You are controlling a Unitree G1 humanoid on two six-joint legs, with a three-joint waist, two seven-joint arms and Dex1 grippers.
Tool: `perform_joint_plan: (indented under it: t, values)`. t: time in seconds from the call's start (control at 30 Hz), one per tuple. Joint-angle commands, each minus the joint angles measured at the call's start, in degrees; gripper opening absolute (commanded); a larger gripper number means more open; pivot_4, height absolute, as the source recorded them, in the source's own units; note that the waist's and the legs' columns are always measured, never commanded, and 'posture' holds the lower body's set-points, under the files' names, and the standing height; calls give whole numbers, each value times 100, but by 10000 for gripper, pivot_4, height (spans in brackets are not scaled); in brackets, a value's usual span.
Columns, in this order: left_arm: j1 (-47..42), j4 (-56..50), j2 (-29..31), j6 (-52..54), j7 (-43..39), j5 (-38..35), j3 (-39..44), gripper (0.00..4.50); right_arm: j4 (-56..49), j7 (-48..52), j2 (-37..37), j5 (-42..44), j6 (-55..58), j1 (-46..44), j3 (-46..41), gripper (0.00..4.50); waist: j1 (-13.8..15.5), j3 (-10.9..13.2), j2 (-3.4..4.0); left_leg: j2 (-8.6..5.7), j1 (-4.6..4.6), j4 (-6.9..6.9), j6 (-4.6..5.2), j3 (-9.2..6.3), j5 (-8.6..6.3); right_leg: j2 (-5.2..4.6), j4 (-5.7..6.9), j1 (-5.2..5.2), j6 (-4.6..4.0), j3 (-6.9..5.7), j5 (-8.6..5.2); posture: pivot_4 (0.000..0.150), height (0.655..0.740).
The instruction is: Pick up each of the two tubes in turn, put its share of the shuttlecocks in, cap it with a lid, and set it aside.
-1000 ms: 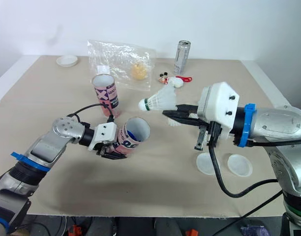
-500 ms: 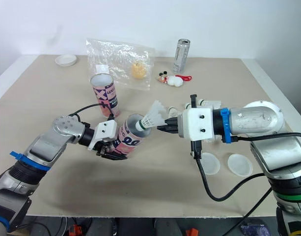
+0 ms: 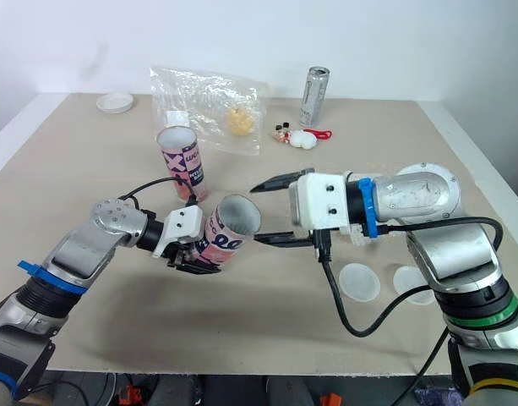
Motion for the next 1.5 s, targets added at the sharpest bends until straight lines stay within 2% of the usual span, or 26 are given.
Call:
perform_joint_plan:
  t: [0.03, 0.17, 0.27, 0.47, 0.73, 1.3, 1.5]
  values:
    - [-22, -97, 39, -50, 17, -13, 81, 29209, 14, -1462, 557, 1060, 1523, 665, -1156, 44620, 4, -3, -5, 0, -1, 0, 0, -3, 0, 0, 1, 2, -18, -1, 11, 1500, 7400]
    - [-33, -57, 64, -70, 1, -8, 81, 29209, -10, -2866, 1318, 1067, 2261, 1431, -1533, 44620, 17, -2, -3, -3, -7, 9, 0, -11, 0, -1, 6, 2, -25, -10, 15, 1500, 7400]
    - [-54, -49, 113, -56, -40, -11, 85, 29209, -157, -3719, 1923, 759, 2446, 1850, -1263, 44620, -15, 3, 6, -4, -8, 12, 0, -6, 0, 0, 20, -10, -20, -4, 11, 1500, 7400]
    - [-58, -59, 136, -51, -47, 1, 88, 29209, 144, -4502, 2613, 240, 2345, 1926, -861, 44620, -13, 4, 7, -1, 2, 17, 0, -14, 5, 11, 67, -19, -8, -5, -17, 1500, 7400]
    - [-42, -110, 106, -23, -13, -17, 86, 29209, 939, -4709, 3039, -294, 1783, 1754, -646, 44620, -13, 4, 7, -1, 0, 26, 0, -14, 5, 11, 67, -17, -6, -5, -18, 1500, 7400]
    - [93, -324, 120, 74, 124, -40, 105, 29209, 3457, -4795, 3611, -1033, 655, 356, -629, 44620, -30, 5, 8, 0, 0, 23, 0, -12, 5, 11, 68, -19, -7, -5, -17, 1500, 7400]
    - [141, -395, 119, 125, 198, -50, 123, 29209, 3856, -4823, 3674, -1175, 368, 123, -659, 17313, -29, 5, 8, 0, 1, 22, -1, -13, 5, 11, 69, -18, -8, -5, -17, 1500, 7400]
